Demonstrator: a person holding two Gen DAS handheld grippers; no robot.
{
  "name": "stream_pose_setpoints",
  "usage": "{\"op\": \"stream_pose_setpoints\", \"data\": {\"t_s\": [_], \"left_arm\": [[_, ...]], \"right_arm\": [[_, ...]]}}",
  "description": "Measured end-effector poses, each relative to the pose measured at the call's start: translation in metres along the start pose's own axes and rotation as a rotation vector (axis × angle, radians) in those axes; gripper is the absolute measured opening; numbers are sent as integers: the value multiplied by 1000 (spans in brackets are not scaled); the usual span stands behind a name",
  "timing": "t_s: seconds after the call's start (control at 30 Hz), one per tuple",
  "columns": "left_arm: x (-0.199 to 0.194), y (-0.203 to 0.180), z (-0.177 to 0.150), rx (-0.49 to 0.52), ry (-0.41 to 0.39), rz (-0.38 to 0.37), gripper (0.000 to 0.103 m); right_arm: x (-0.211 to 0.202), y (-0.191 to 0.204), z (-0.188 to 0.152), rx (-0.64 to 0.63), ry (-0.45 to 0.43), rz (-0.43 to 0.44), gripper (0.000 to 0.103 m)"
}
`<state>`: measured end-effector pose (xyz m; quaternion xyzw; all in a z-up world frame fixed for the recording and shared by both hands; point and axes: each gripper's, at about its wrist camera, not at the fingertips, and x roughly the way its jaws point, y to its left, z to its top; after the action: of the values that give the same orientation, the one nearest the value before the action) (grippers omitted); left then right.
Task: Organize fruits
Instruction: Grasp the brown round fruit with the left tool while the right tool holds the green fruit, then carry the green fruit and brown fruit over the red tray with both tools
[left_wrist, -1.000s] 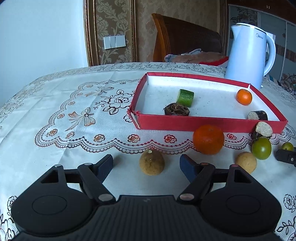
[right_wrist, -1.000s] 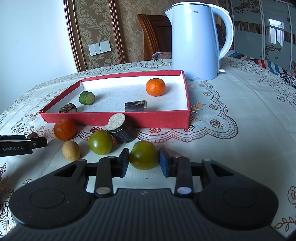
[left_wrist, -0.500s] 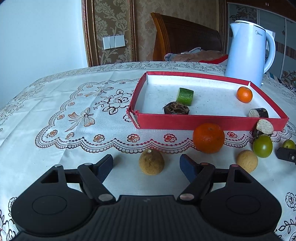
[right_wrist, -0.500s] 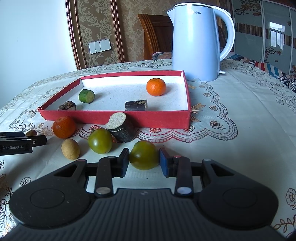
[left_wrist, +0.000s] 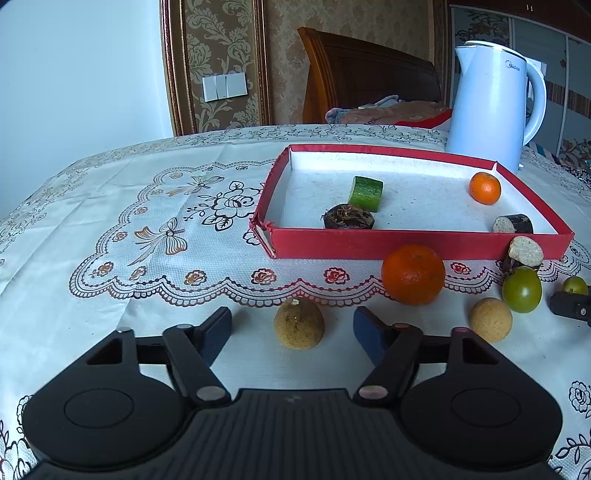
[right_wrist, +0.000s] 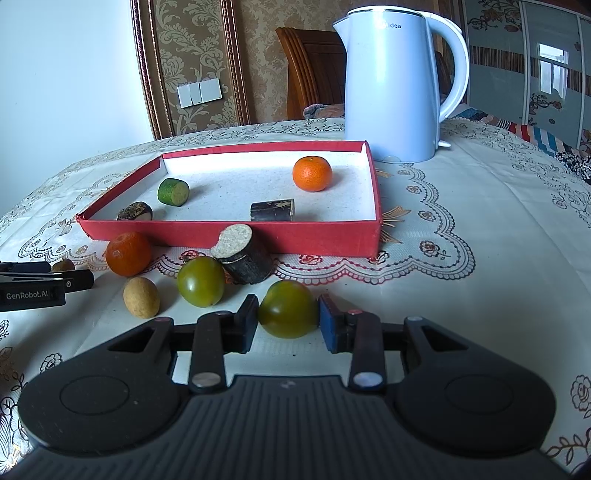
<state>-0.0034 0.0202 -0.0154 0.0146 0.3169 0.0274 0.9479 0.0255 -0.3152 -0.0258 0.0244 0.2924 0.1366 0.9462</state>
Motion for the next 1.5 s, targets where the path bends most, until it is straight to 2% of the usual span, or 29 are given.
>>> {"op": "stream_pose_setpoints", "data": {"t_s": [0.03,0.07,0.1,0.47,0.77,1.13,1.37,1.5], "left_arm": [[0,0,0,1,-1,-1,67],[0,-1,0,2,-3,-4,56],[-1,-1,0,3,-6,-9,51],[-3,0,0,2,-17,-14,27],[-5,1,0,-3,-25,-9,27],[-14,2,2,-21,-81,-1,27],[-22,3,12,-68,-111,-30,27],[-20,-5,19,-45,-110,-27,27]], "right_arm": [[0,0,0,1,0,0,33],[0,0,0,1,0,0,33],[0,0,0,0,-1,-1,33],[0,0,0,4,-5,9,32],[-4,-2,0,13,-23,21,32],[-16,-6,-1,39,-96,27,32],[-20,-5,2,24,-138,16,32],[-20,-5,6,20,-146,5,32]]}}
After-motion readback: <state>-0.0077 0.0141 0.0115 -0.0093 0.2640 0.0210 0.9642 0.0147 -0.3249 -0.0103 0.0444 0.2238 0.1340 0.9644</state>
